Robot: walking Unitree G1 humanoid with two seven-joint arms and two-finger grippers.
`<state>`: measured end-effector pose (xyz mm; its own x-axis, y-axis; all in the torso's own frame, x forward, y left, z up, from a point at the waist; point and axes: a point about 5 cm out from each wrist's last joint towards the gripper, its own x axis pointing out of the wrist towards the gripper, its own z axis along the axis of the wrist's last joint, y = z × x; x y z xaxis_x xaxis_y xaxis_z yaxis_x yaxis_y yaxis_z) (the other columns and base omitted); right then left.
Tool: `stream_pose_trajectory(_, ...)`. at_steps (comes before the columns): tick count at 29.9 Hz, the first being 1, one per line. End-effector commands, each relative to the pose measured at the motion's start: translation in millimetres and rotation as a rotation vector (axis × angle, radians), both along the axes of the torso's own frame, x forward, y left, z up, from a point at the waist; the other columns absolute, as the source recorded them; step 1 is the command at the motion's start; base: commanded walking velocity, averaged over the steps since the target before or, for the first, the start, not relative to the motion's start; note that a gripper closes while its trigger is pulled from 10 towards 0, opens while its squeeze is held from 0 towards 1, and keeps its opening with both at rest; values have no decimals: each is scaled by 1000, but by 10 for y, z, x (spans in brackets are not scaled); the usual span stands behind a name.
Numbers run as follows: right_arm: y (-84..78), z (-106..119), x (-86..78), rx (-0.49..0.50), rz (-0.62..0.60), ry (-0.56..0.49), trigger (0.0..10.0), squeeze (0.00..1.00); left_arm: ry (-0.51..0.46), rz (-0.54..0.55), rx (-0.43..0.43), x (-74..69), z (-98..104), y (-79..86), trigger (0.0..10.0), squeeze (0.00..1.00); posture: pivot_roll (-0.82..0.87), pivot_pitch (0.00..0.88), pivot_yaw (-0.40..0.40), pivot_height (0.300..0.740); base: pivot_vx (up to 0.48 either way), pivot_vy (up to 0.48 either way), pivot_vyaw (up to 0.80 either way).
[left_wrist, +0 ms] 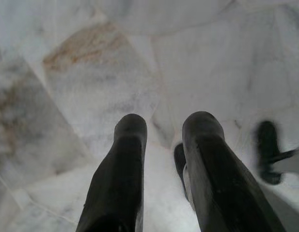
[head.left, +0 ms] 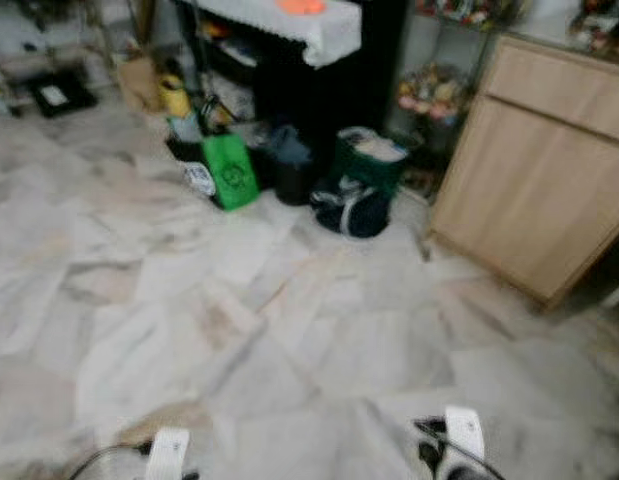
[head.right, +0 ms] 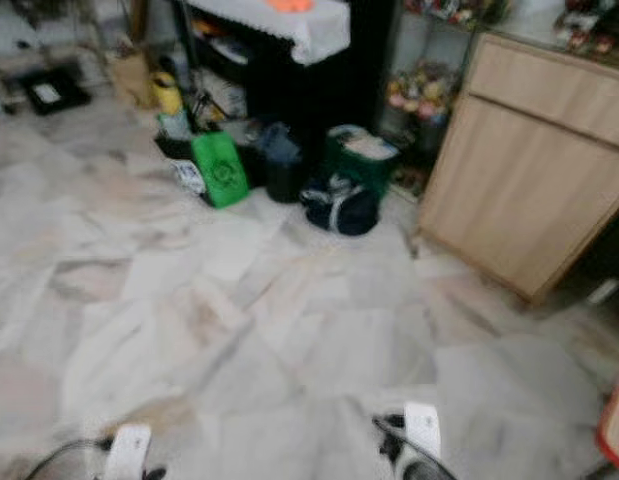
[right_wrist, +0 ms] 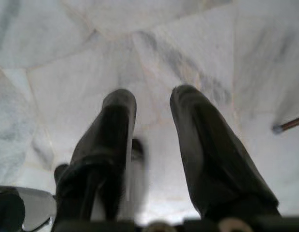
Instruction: Setting the table
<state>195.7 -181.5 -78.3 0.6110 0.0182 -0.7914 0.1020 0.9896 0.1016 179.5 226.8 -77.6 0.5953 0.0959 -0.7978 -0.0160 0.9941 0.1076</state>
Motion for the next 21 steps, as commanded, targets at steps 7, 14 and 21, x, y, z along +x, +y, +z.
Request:
stream_pose_trajectory(7, -18, -22, -43, -6, -9, 19, 10000, 0, 5, -19, -9, 11, -3, -32, 10000, 0, -73, 0, 17, 740, 0, 0, -788)
stream_pose_trajectory(14, -9, -26, -49, -3, -17, 20, 10000, 0, 6, -30, -8, 23, 2, -34, 10000, 0, -75, 0, 22, 740, 0, 0, -788)
stream_pose_trajectory(21, -3, -30, -55, -1, -17, 23, 10000, 0, -2, -29, -12, 43, 11, -40, 10000, 0, -70, 0, 20, 740, 0, 0, -786)
